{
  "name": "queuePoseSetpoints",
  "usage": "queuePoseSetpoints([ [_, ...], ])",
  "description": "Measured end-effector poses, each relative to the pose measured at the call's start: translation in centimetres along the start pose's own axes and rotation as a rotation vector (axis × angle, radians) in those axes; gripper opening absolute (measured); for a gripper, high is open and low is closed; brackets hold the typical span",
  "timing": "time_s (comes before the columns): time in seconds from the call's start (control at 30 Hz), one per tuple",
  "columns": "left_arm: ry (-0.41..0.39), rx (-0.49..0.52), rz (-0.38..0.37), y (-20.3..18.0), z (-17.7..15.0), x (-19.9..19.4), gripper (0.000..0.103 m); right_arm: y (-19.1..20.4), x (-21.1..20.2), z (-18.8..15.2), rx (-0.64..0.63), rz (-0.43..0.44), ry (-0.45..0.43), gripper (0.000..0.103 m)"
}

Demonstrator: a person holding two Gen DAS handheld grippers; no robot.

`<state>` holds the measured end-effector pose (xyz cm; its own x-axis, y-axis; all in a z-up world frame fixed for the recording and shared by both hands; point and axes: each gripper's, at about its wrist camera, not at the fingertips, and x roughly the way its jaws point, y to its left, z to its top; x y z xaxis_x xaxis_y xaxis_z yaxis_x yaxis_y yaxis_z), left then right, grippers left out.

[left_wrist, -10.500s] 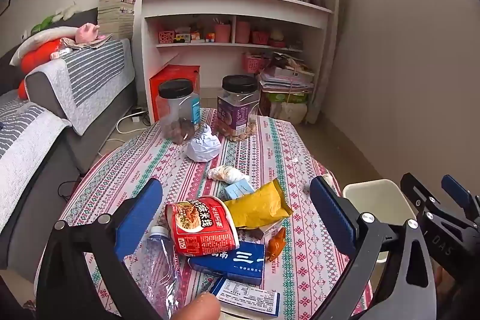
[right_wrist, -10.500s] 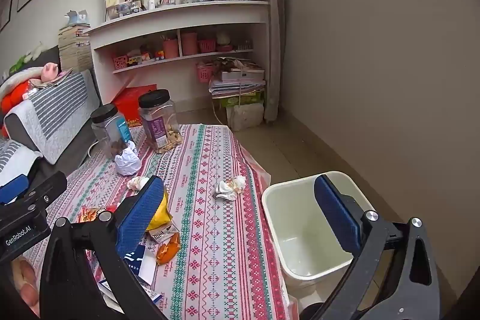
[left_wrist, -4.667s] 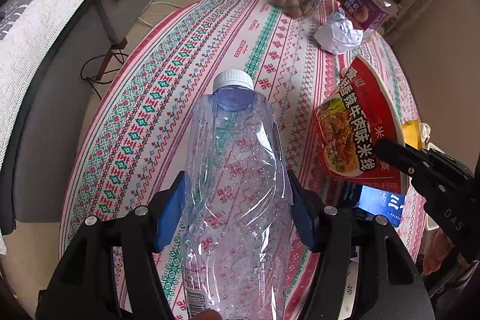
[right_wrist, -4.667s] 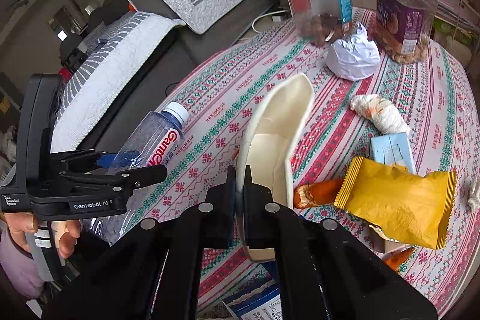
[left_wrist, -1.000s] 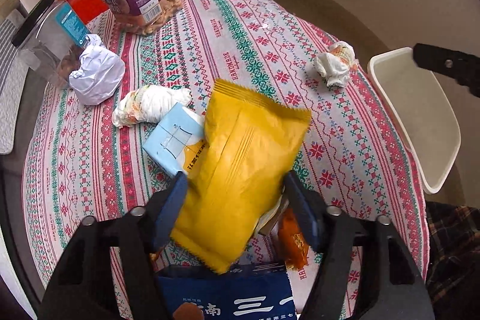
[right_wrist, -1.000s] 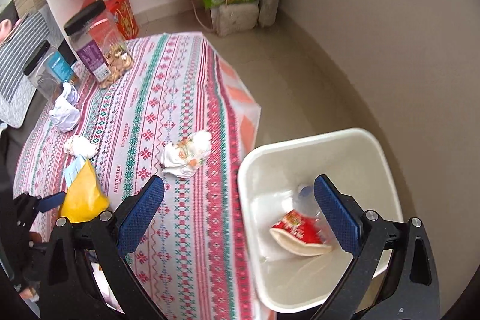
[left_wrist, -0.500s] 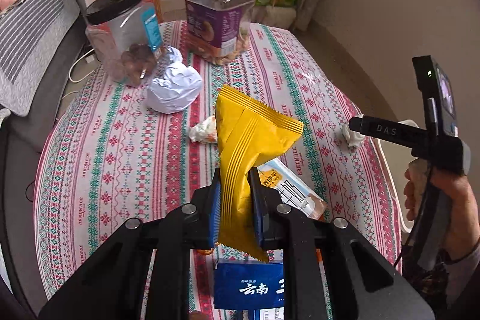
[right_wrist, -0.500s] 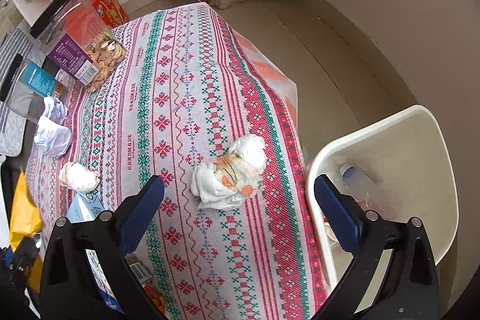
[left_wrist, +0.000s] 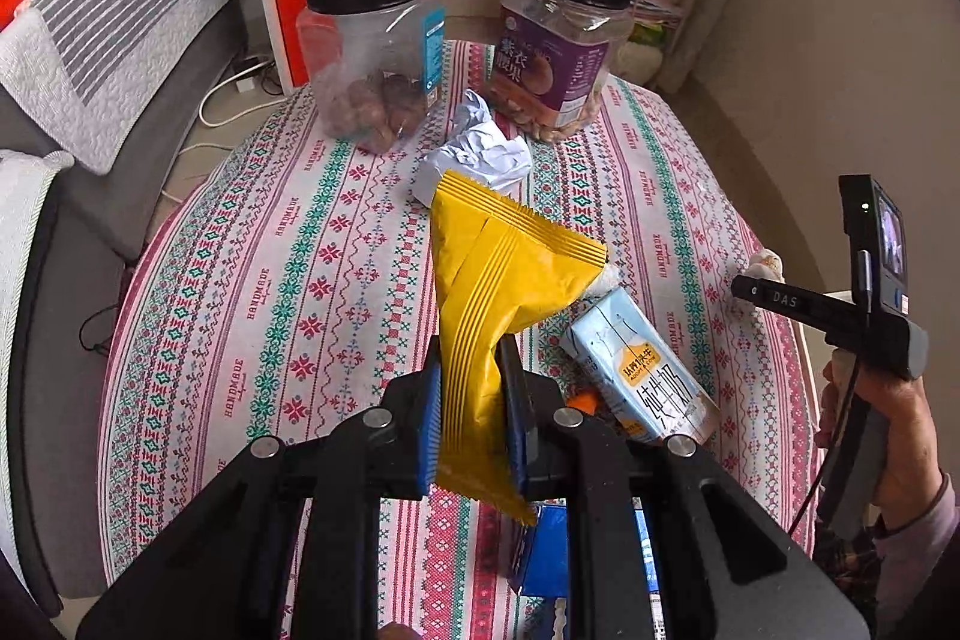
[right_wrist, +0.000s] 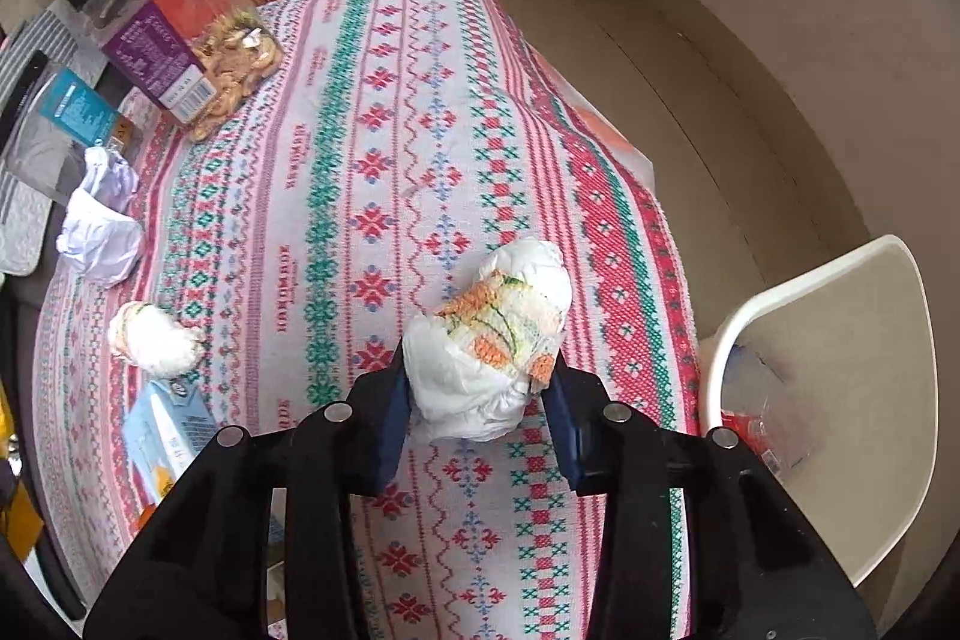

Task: Collect trash
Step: 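Carry the tissue into the white bin and open the right gripper while the left carries the yellow bag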

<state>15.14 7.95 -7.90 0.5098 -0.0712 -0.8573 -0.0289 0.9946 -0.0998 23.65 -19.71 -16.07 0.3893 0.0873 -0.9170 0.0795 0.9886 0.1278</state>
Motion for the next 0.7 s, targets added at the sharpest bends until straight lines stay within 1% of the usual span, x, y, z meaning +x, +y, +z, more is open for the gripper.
queuePoseSetpoints([
  [0.17,-0.041,-0.013,0.011,-0.1,0.2,-0.8,0.018,2.7,-4.2,0.0,-0.075,0.108,-0.095,0.038],
  [0.27,-0.067,-0.013,0.017,-0.5,0.3,-1.3,0.018,4.0,-6.6,-0.2,-0.121,0.137,-0.176,0.038],
  [0.37,-0.087,-0.009,0.027,-1.1,0.4,-1.5,0.018,5.0,-7.9,-0.3,-0.156,0.166,-0.231,0.038],
  [0.53,-0.113,0.004,0.035,-2.0,0.4,-1.9,0.018,5.3,-10.3,-0.7,-0.205,0.169,-0.332,0.038],
  [0.7,-0.13,0.007,0.029,-2.8,0.5,-2.2,0.018,4.3,-12.2,-1.3,-0.207,0.183,-0.382,0.038],
])
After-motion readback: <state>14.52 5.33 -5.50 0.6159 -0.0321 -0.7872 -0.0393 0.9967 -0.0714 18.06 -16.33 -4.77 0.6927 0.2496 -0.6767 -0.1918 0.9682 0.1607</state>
